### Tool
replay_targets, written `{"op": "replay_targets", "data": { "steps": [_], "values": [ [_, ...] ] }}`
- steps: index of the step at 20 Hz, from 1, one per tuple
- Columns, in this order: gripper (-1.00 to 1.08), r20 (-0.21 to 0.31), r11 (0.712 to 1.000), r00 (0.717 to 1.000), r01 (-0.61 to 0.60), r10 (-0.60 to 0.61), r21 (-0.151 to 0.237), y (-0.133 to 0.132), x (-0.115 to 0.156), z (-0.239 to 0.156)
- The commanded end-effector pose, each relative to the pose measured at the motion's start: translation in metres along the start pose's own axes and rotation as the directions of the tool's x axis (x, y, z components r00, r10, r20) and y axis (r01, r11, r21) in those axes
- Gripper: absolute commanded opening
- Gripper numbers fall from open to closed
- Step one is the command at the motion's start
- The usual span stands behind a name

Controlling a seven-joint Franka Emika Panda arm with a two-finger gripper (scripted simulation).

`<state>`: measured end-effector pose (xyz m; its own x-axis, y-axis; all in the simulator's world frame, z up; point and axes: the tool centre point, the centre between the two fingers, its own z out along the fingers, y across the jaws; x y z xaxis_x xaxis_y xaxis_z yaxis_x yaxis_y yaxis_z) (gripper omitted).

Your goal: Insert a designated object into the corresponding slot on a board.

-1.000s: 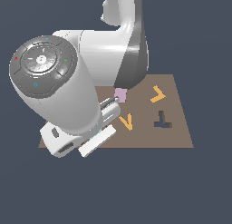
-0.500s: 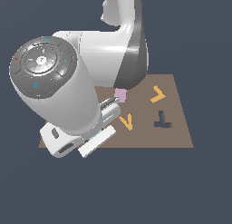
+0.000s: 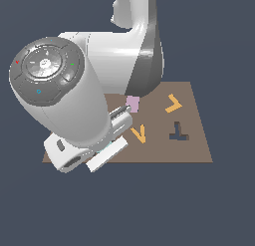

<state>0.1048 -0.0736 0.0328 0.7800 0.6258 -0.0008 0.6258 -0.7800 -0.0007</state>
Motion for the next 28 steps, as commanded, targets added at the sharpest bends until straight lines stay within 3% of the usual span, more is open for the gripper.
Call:
{"op": "replay_targets", "data": {
  "steps": [1, 15, 20, 28],
  "values": [
    [-1.00, 0.000, 1.000, 1.000, 0.009, -0.009, 0.000, -0.001, -0.001, 0.000],
    [-1.00, 0.000, 0.978, 0.978, 0.207, -0.207, -0.001, -0.025, -0.034, -0.003],
    [-1.00, 0.000, 0.942, 0.942, 0.336, -0.336, -0.001, -0.037, -0.059, -0.004],
    [-1.00, 0.001, 0.858, 0.858, 0.513, -0.513, -0.001, -0.046, -0.097, -0.006]
  ]
}}
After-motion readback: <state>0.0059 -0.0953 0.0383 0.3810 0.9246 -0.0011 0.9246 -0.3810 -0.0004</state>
